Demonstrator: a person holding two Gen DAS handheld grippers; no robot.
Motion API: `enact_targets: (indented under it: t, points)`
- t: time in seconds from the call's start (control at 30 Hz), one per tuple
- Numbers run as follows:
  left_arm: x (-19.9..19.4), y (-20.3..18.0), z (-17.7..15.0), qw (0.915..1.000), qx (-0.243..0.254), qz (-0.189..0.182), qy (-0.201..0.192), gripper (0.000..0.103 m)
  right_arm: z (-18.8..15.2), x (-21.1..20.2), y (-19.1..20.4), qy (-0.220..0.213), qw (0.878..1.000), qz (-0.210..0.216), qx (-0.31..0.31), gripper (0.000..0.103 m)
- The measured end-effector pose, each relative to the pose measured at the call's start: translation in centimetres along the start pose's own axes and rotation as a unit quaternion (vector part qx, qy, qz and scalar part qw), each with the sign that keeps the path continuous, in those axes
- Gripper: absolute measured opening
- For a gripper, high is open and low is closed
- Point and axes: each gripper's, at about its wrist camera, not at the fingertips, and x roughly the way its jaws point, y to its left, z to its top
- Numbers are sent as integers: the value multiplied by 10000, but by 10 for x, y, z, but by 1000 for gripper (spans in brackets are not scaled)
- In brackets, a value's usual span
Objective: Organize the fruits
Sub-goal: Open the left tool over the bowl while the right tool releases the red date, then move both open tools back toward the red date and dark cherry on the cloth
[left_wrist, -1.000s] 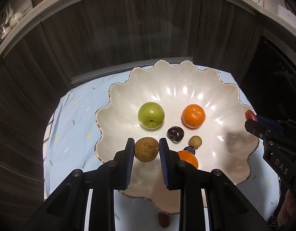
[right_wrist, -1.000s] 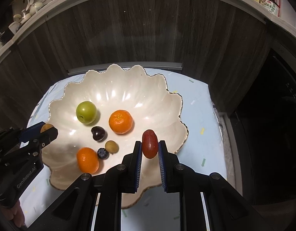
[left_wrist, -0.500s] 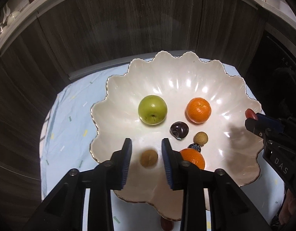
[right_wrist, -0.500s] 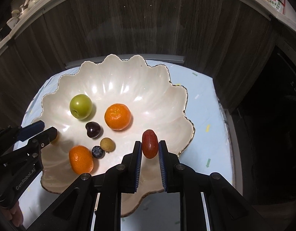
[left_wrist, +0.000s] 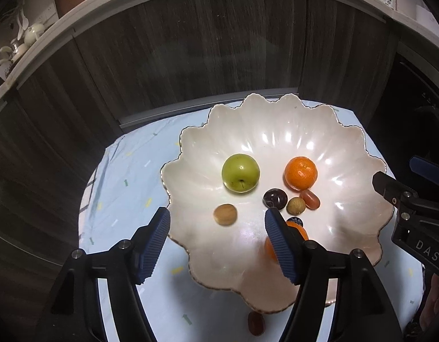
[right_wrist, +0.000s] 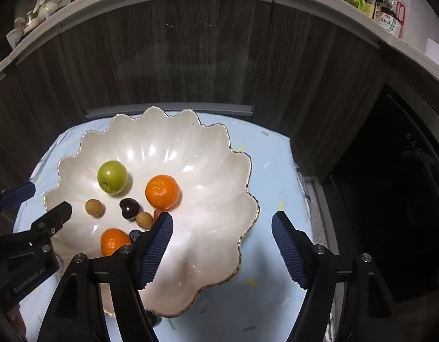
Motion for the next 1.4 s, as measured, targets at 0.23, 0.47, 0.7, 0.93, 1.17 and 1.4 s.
enact_targets:
  t: [0.23, 0.47, 0.7, 0.93, 1.17, 1.4]
  points:
    - [-19, 2, -11, 10000, -56, 25, -60, 77, -7, -17, 2, -79, 10000, 31, 14, 75]
    - [-37, 2, -24, 9999, -84, -3, -107, 77, -16, -31, 4, -127, 9998, 120, -7, 75]
    - [-47, 2, -37, 9999, -89, -43, -95, 77, -30, -43, 10, -151, 9996, 211, -59, 75]
    - [-53, 3, -53, 10000, -55, -40, -58, 77, -44, -48, 16, -118, 9995, 215, -217, 75]
    - [-56, 1, -69, 10000, 0, -28, -14, 77, -61, -53, 21, -99, 9988, 344, -334, 75]
    - [-54, -1, -89, 9999, 112, -78, 65, 77, -82, -53, 28, -13, 9975, 474, -530, 75]
